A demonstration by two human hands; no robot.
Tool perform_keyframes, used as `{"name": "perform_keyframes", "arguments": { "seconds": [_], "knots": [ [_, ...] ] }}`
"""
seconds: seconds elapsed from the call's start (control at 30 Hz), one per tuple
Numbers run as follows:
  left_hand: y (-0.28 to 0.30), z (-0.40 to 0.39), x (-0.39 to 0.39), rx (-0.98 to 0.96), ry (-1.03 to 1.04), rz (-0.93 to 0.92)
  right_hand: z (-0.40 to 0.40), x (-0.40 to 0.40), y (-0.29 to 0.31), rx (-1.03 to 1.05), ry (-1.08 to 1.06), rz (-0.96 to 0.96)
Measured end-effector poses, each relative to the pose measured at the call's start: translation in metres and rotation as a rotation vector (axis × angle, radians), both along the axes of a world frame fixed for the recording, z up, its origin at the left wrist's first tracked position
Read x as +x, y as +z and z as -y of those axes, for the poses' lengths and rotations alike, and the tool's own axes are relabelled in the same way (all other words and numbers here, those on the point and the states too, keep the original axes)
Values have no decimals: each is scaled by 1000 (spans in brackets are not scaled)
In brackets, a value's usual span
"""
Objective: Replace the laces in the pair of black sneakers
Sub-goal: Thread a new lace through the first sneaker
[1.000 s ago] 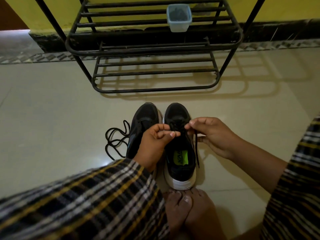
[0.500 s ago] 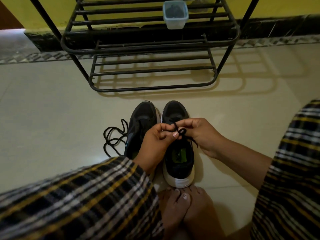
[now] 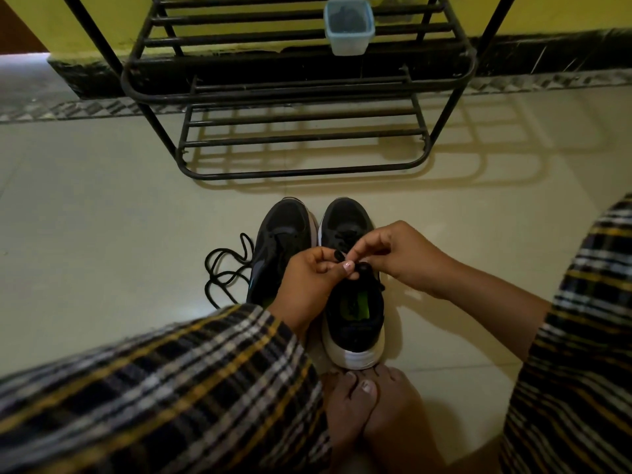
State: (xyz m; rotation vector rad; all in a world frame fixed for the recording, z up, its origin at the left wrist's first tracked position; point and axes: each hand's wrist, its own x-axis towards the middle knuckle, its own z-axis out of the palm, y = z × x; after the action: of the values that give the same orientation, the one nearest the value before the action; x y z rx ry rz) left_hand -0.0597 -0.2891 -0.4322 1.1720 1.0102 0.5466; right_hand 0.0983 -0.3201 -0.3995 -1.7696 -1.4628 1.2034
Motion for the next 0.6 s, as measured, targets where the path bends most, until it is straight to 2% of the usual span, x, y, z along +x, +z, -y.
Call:
{"name": "perform_keyframes", "arguments": {
  "seconds": [0.13, 0.27, 0.37, 0.43, 0.5, 0.6],
  "knots": [
    [-2, 0, -2, 5, 68, 6, 1, -6, 8, -72, 100, 21],
    [1, 4, 0, 61, 29, -7, 2, -13, 4, 77, -14, 247],
    [3, 5, 0, 127, -2, -32, 1, -11, 1, 111, -53, 347],
    [3, 2, -1, 199, -33, -69, 3, -10, 0, 89, -51, 317],
    [2, 0, -3, 246, -72, -99, 5, -11, -3, 39, -33, 204],
    [2, 2, -3, 209, -93, -76, 6, -10, -8, -14, -53, 134]
  ]
}}
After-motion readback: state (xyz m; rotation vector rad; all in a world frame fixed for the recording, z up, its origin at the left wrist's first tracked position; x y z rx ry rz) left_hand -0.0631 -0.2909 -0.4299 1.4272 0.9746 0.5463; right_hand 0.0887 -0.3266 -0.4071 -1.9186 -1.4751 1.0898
